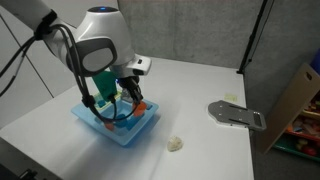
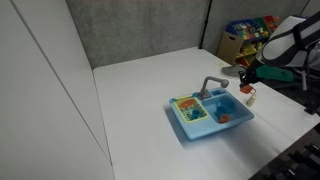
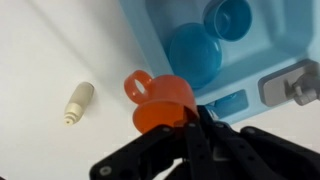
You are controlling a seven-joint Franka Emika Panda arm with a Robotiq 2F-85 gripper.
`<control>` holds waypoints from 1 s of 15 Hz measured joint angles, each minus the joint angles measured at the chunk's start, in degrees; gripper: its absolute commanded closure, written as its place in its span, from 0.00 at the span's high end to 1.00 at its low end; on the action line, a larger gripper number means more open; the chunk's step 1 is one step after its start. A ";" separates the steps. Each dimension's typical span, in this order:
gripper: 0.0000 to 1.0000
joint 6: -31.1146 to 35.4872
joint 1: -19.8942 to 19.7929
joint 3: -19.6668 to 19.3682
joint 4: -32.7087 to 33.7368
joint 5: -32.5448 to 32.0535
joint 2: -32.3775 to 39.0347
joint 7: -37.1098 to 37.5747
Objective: Remove the orange cup from the sink and put it on the tray
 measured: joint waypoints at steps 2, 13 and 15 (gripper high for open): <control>0.03 0.09 -0.47 -0.81 0.86 0.00 0.85 0.00; 0.02 1.95 -4.08 -1.74 7.88 0.00 10.42 0.00; 0.03 2.38 -4.61 -1.74 9.12 0.00 12.00 0.00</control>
